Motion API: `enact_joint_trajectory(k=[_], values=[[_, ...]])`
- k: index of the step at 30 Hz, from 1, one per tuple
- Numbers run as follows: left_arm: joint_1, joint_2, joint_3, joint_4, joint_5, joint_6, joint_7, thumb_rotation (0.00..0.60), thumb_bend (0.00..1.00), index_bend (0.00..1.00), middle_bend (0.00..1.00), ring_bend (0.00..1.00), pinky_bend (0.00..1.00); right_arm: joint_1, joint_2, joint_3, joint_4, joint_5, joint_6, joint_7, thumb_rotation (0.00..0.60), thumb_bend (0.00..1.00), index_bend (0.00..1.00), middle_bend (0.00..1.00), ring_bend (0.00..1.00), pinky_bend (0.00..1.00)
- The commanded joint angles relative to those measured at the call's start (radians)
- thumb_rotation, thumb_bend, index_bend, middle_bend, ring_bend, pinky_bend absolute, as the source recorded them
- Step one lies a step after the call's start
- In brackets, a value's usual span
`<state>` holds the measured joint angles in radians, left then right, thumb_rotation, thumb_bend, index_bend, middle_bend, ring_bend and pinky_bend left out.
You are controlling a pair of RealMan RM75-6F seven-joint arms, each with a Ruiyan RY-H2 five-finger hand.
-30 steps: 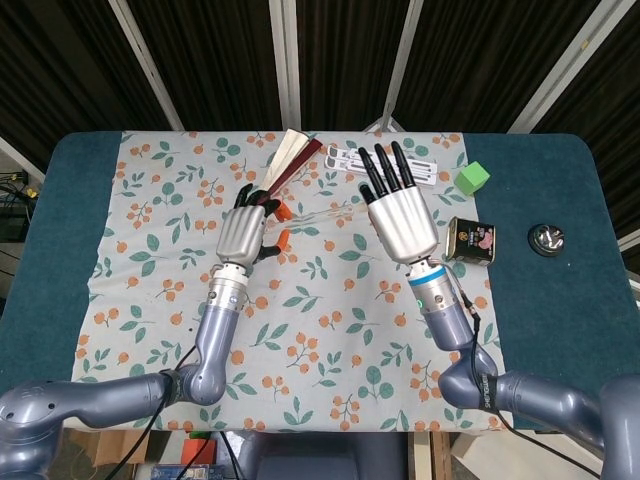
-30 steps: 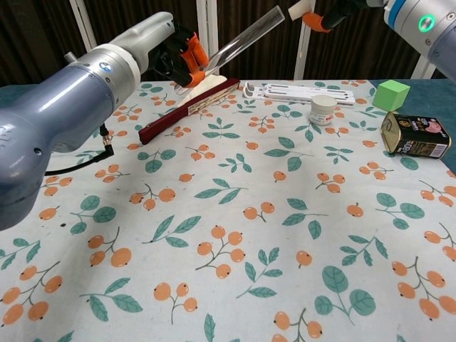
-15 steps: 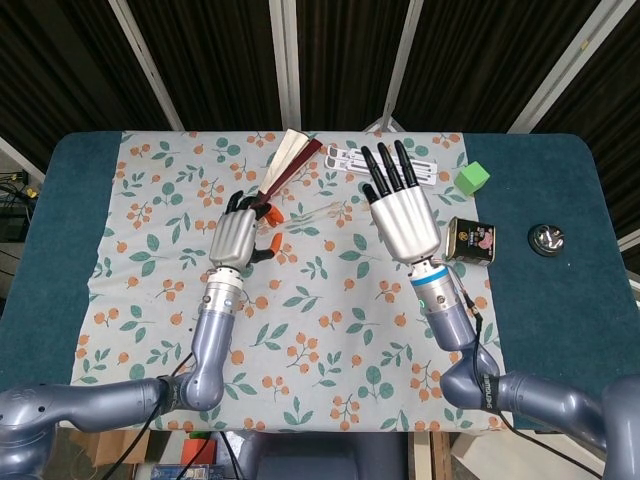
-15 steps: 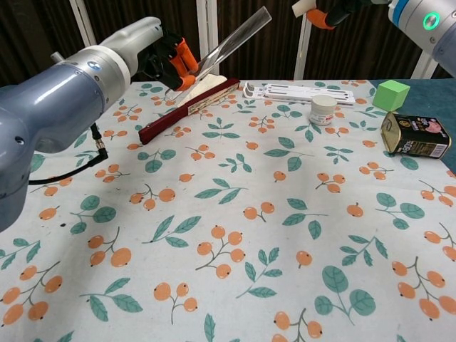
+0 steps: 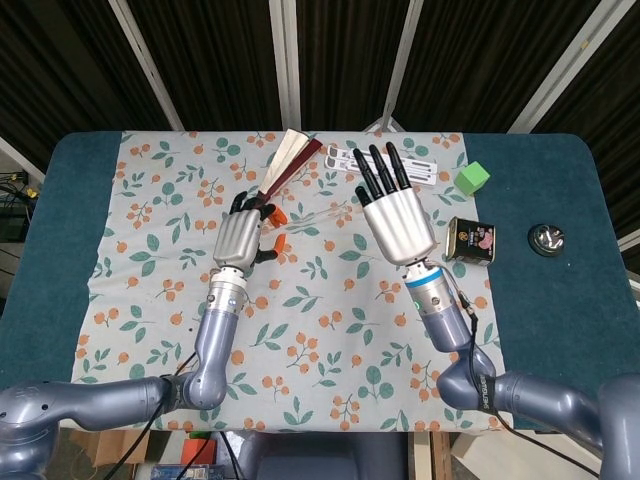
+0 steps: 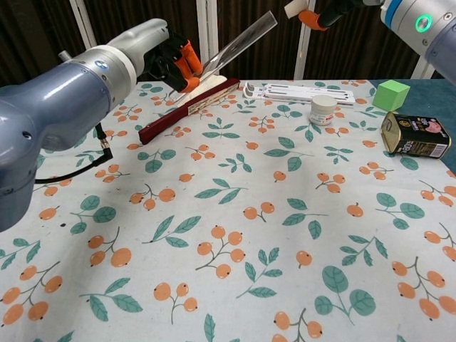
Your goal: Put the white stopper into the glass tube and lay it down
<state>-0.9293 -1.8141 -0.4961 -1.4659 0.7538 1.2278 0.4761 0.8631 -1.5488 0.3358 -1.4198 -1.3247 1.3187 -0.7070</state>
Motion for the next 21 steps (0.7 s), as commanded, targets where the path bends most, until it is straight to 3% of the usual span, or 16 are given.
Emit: enact_joint_trajectory(k=[1, 21], values=[[-0.001, 0.001, 0.002, 0.001, -0.001, -0.002, 0.001, 0.600, 0.60, 0.60, 0.66, 0.19, 0.04, 0.002, -0.001, 0.001, 0.001, -0.001, -0.001, -0.001, 0.600, 0.47, 0.64, 0.12, 0.00, 0.00], [-0.005, 0.002, 0.007, -0.006, 0.000, -0.003, -0.009, 0.600, 0.60, 0.60, 0.66, 0.19, 0.04, 0.004, -0.010, -0.002, 0.006, 0.003, -0.008, -0.012, 0.600, 0.47, 0.63, 0.12, 0.00, 0.00]])
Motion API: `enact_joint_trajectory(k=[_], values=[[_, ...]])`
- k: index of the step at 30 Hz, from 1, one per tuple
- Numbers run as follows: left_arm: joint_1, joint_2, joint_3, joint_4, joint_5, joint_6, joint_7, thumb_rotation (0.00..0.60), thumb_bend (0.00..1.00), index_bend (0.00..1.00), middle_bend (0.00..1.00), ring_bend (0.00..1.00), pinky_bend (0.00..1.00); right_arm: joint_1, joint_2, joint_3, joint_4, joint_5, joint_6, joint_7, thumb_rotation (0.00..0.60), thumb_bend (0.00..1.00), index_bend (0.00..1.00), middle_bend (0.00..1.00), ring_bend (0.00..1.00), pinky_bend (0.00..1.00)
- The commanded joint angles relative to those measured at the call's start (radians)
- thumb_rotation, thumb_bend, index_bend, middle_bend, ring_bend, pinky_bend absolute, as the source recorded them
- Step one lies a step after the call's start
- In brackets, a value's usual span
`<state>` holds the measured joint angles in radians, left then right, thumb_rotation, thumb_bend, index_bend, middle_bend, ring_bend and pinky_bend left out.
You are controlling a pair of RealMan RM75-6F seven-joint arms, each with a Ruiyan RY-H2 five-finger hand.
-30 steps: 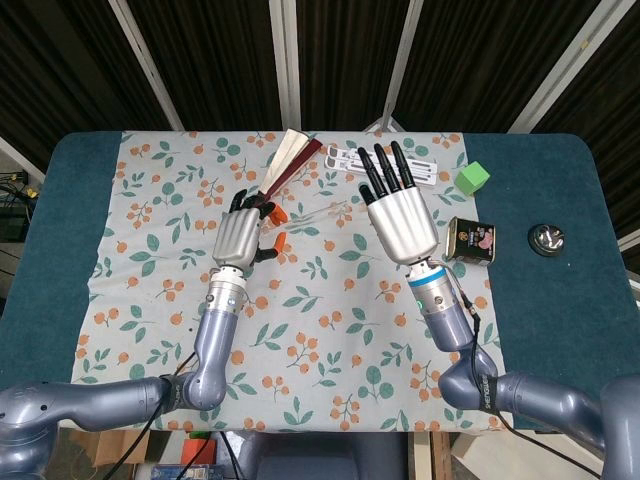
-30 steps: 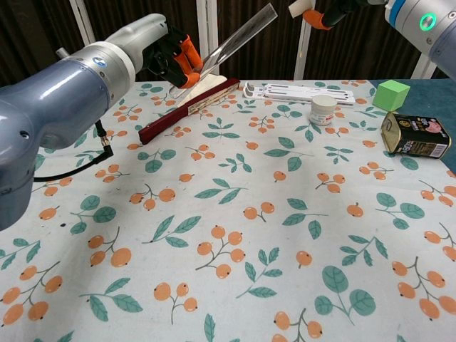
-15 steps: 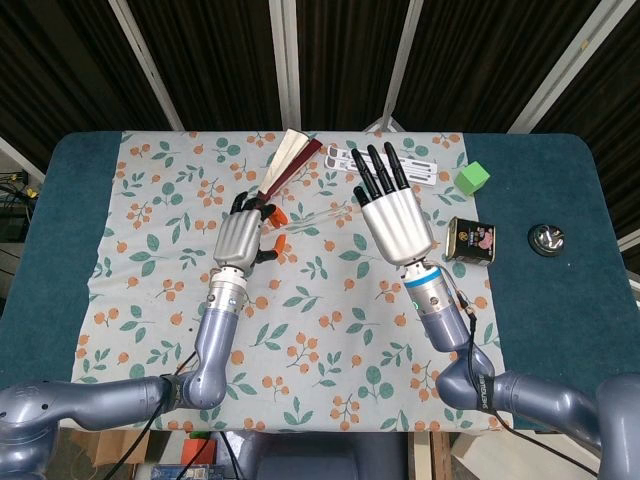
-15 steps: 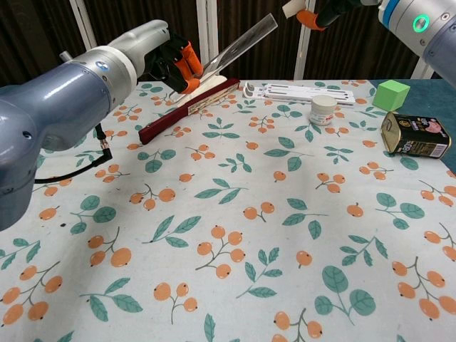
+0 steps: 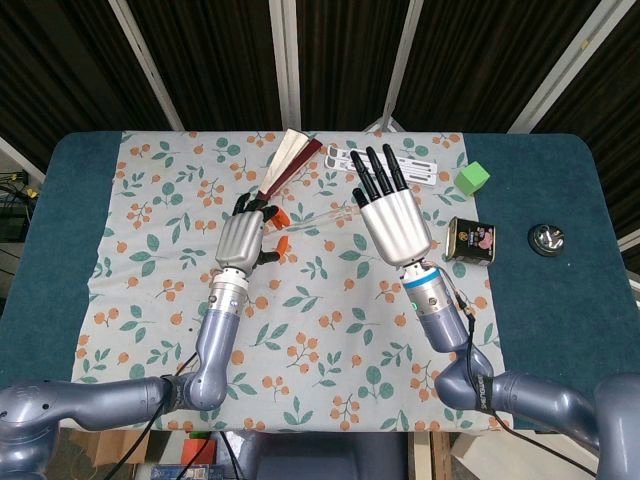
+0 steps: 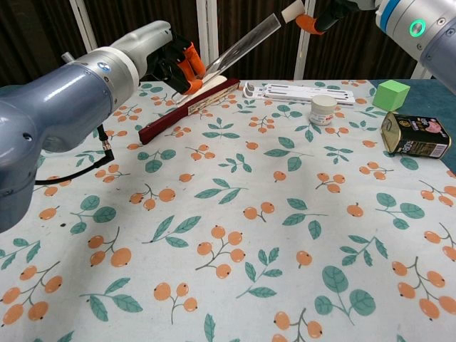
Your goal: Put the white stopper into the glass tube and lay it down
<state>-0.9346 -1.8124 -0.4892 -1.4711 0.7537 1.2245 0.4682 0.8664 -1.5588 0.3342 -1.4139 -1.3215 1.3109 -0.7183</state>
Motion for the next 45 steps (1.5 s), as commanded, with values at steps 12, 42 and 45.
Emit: enact_joint_trajectory(k=[12, 42, 45], values=[[-0.008, -0.003, 0.001, 0.001, -0.001, 0.001, 0.003, 0.600, 0.60, 0.60, 0.66, 0.20, 0.05, 0.000, -0.003, -0.004, 0.000, -0.005, -0.002, -0.003, 0.600, 0.47, 0.63, 0.12, 0.00, 0.00], [-0.031, -0.008, -0.004, -0.006, -0.005, 0.012, 0.027, 0.600, 0.60, 0.60, 0.66, 0.20, 0.06, 0.001, 0.005, -0.011, -0.002, -0.034, -0.005, 0.012, 0.600, 0.47, 0.63, 0.12, 0.00, 0.00], [-0.034, -0.008, -0.007, -0.006, -0.008, 0.013, 0.032, 0.600, 0.60, 0.60, 0.66, 0.20, 0.06, 0.001, 0.006, -0.012, -0.004, -0.037, -0.005, 0.011, 0.600, 0.47, 0.63, 0.12, 0.00, 0.00]])
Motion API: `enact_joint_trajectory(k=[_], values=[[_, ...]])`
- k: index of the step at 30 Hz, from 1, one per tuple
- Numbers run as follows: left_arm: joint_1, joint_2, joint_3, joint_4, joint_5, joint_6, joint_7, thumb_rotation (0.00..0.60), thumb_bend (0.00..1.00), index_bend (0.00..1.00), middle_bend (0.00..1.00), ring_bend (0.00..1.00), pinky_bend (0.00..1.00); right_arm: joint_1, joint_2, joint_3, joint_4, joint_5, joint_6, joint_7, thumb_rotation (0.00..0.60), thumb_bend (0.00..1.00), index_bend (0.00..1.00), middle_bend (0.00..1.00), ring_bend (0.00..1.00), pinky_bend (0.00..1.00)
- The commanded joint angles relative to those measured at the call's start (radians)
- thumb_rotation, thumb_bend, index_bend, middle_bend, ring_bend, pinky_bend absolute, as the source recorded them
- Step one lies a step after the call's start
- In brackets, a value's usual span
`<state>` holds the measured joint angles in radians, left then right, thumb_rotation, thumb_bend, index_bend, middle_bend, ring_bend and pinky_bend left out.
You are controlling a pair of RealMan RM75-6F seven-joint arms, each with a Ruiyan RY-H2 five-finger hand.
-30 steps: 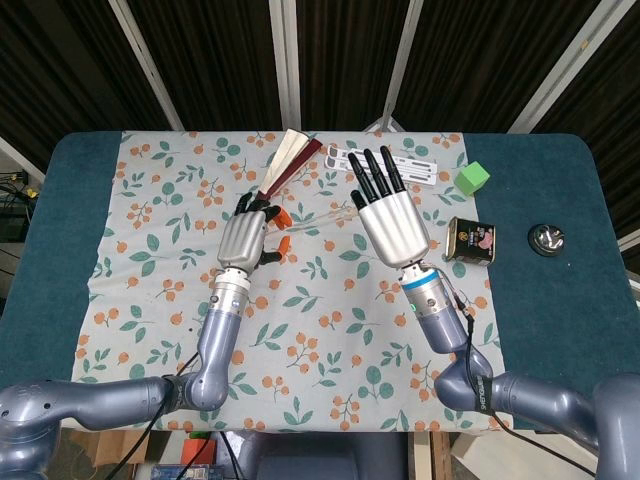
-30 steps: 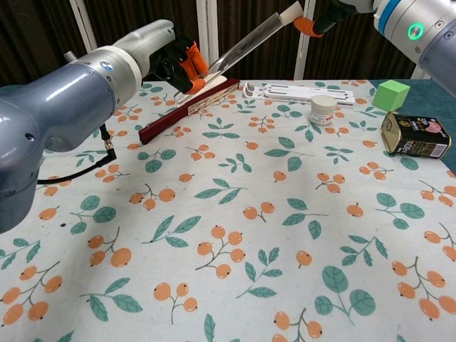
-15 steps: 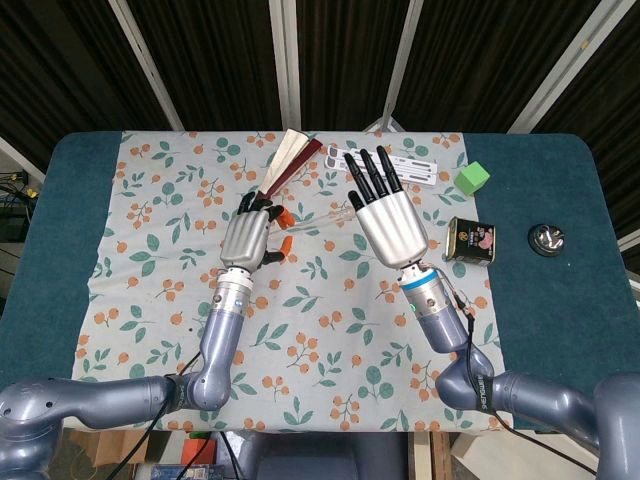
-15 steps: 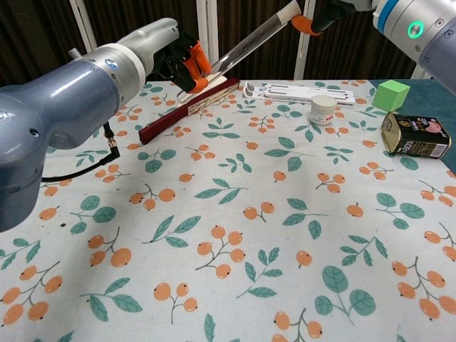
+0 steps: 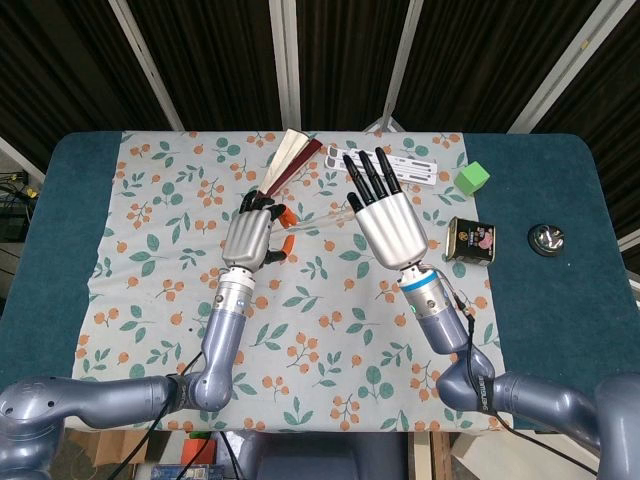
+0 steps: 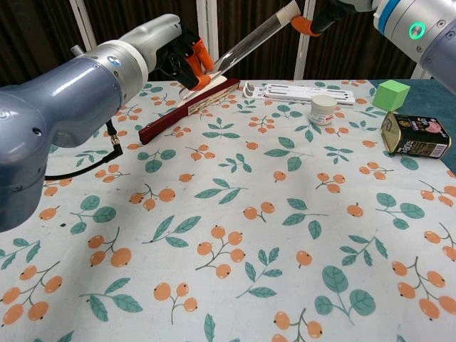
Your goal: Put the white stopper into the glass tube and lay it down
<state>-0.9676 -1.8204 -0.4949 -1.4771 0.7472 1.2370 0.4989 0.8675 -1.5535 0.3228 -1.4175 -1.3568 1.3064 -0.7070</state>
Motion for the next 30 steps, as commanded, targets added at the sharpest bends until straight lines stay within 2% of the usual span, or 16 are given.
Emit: enact_joint_trajectory(k=[1, 12, 15, 17, 20, 25, 28, 30], values=[[-0.003, 0.000, -0.002, 0.000, -0.003, 0.000, 0.003, 0.600, 0.60, 0.60, 0.66, 0.20, 0.06, 0.000, 0.000, -0.001, -0.001, -0.002, 0.000, 0.000, 0.600, 0.47, 0.63, 0.12, 0.00, 0.00], [-0.009, -0.007, 0.000, 0.005, -0.007, 0.001, 0.006, 0.600, 0.60, 0.60, 0.66, 0.20, 0.06, -0.003, 0.001, -0.003, 0.001, -0.003, -0.002, 0.000, 0.600, 0.47, 0.63, 0.12, 0.00, 0.00], [-0.010, -0.009, 0.000, 0.007, -0.002, 0.002, 0.002, 0.600, 0.60, 0.60, 0.66, 0.20, 0.06, -0.005, 0.003, -0.005, 0.003, -0.002, -0.002, -0.002, 0.600, 0.47, 0.60, 0.12, 0.00, 0.00], [-0.010, -0.010, 0.000, 0.006, -0.001, 0.002, -0.002, 0.600, 0.60, 0.60, 0.66, 0.20, 0.06, -0.006, 0.004, -0.005, 0.003, -0.003, -0.003, -0.002, 0.600, 0.47, 0.55, 0.12, 0.00, 0.00], [-0.010, -0.013, -0.001, 0.006, 0.000, 0.005, -0.005, 0.600, 0.60, 0.60, 0.66, 0.20, 0.06, -0.007, 0.007, -0.007, 0.001, -0.006, -0.003, -0.004, 0.600, 0.47, 0.42, 0.12, 0.00, 0.00], [-0.013, -0.018, -0.004, 0.004, 0.006, 0.009, -0.010, 0.600, 0.60, 0.60, 0.66, 0.20, 0.06, -0.011, 0.015, -0.008, -0.009, -0.006, -0.003, -0.008, 0.600, 0.47, 0.15, 0.09, 0.00, 0.00], [-0.014, -0.019, -0.005, 0.003, 0.011, 0.012, -0.012, 0.600, 0.60, 0.60, 0.66, 0.20, 0.06, -0.014, 0.020, -0.008, -0.016, -0.002, -0.004, -0.015, 0.600, 0.48, 0.04, 0.07, 0.00, 0.00], [-0.014, -0.019, -0.005, 0.002, 0.014, 0.013, -0.014, 0.600, 0.60, 0.60, 0.66, 0.20, 0.06, -0.016, 0.023, -0.007, -0.019, 0.001, -0.004, -0.018, 0.600, 0.47, 0.00, 0.06, 0.00, 0.00]])
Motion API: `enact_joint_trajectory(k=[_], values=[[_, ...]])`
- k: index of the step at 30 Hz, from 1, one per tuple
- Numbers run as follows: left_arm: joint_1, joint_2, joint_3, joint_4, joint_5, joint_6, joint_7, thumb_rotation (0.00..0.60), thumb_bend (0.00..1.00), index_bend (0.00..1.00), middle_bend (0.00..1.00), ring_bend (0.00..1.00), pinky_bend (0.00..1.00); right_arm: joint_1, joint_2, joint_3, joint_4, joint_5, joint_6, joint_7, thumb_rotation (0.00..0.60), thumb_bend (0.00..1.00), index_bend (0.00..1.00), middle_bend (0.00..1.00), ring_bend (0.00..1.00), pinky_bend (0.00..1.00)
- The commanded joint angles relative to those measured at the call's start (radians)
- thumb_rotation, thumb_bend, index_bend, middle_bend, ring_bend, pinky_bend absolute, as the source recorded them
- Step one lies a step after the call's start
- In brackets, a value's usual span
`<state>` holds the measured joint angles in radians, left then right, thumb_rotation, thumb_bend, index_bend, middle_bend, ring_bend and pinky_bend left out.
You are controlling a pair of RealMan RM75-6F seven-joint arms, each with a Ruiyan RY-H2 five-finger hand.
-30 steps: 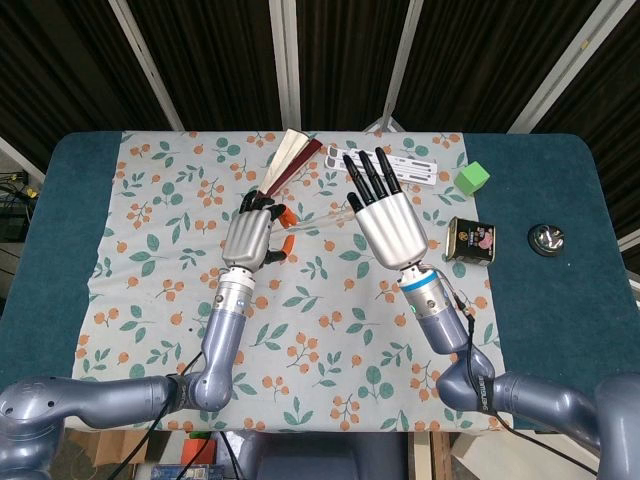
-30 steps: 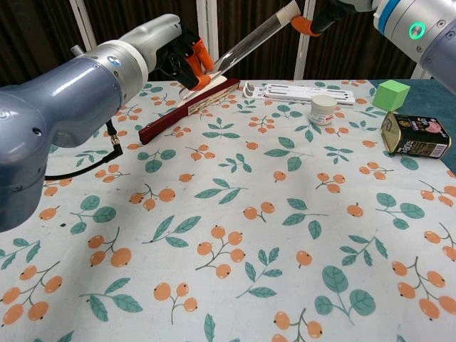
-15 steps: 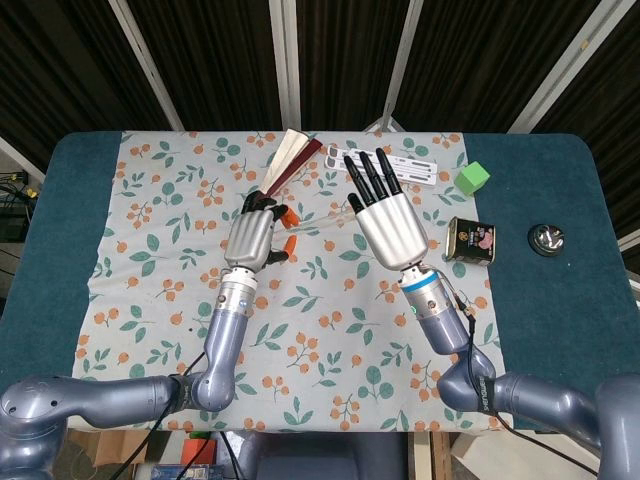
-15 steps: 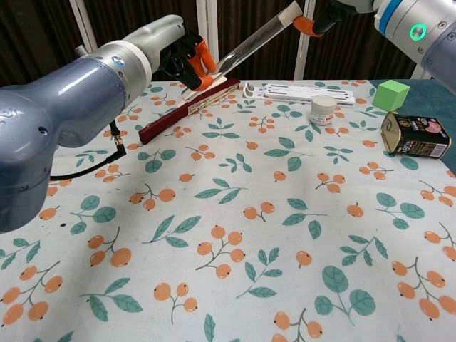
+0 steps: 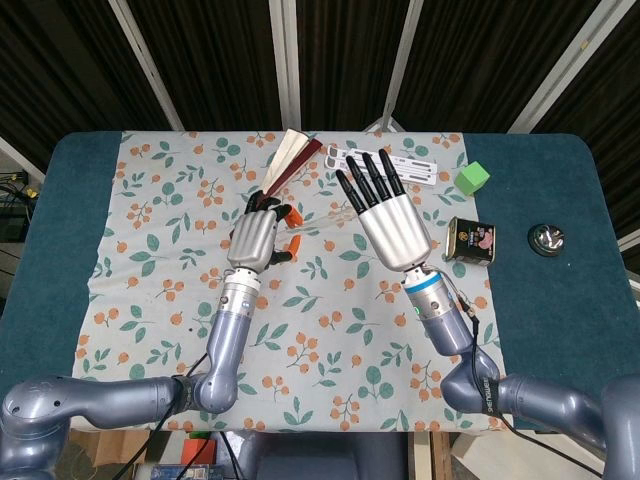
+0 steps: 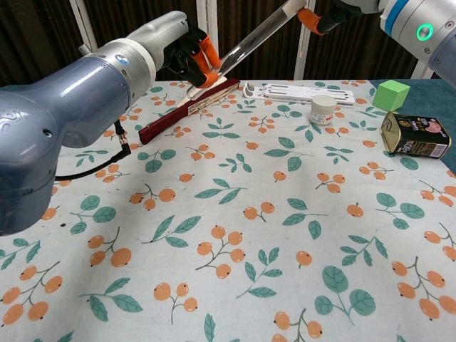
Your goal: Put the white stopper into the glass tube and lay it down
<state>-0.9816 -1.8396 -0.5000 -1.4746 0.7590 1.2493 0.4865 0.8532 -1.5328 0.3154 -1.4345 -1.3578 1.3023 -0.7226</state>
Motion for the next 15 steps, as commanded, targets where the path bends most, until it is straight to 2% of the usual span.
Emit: enact_joint_trajectory(k=[1, 15], values=[[0.000, 0.000, 0.000, -0.001, 0.003, 0.002, -0.002, 0.600, 0.60, 0.60, 0.66, 0.20, 0.06, -0.003, 0.003, 0.001, -0.005, 0.006, -0.001, -0.004, 0.600, 0.47, 0.00, 0.05, 0.00, 0.00], [0.037, 0.032, 0.018, -0.017, 0.016, 0.010, -0.022, 0.600, 0.60, 0.60, 0.66, 0.20, 0.06, -0.035, 0.036, -0.001, -0.028, 0.059, -0.003, -0.047, 0.600, 0.47, 0.00, 0.01, 0.00, 0.00]])
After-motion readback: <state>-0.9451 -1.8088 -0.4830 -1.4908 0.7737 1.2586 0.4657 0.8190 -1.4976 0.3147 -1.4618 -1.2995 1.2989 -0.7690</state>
